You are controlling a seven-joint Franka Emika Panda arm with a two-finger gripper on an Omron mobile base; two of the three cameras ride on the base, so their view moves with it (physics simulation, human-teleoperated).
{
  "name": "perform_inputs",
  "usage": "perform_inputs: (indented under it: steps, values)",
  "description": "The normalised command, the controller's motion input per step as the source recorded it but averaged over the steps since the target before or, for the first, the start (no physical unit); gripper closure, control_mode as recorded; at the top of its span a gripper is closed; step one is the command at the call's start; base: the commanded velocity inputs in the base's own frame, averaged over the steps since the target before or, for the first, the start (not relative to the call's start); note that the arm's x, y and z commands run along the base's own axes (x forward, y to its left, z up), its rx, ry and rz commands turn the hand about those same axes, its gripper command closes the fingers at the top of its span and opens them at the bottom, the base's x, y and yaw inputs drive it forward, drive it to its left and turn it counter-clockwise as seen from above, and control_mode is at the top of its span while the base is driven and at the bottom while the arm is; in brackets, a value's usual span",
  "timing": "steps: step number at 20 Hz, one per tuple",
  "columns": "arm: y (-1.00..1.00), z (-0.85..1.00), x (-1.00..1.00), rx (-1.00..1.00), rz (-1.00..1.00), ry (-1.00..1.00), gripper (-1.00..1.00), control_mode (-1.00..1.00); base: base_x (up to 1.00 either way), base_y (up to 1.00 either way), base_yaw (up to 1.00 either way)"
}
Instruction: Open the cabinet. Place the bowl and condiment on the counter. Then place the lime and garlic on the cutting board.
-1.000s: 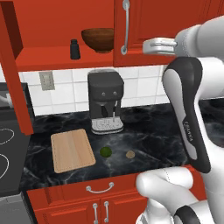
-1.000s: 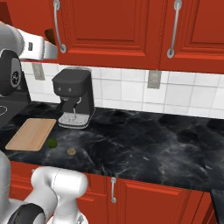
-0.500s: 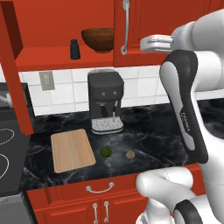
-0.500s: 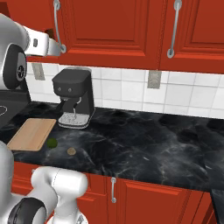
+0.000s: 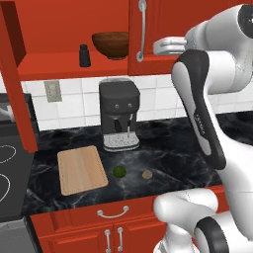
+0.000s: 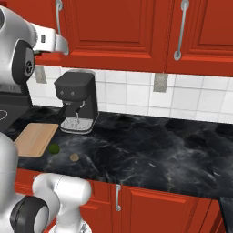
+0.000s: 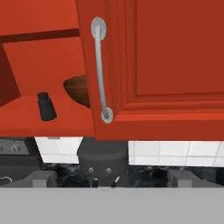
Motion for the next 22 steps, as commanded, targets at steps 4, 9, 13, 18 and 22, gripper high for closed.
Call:
perform_inputs:
  steps: [4,9,13,18,22]
  values:
    - [0.0,0.0,0.3,-0.06,0.0,0.0,-1.0,-1.0,0.0,0.0,0.0]
    - [0.0,0.0,0.32,-0.05,0.0,0.0,-1.0,-1.0,0.0,0.0,0.0]
    - [0.0,0.0,0.32,-0.04,0.0,0.0,-1.0,-1.0,0.0,0.0,0.0]
    - [0.0,0.0,0.34,-0.03,0.0,0.0,-1.0,-1.0,0.0,0.0,0.0]
    - [0.02,0.0,0.38,-0.03,0.0,0.0,-1.0,-1.0,0.0,0.0,0.0]
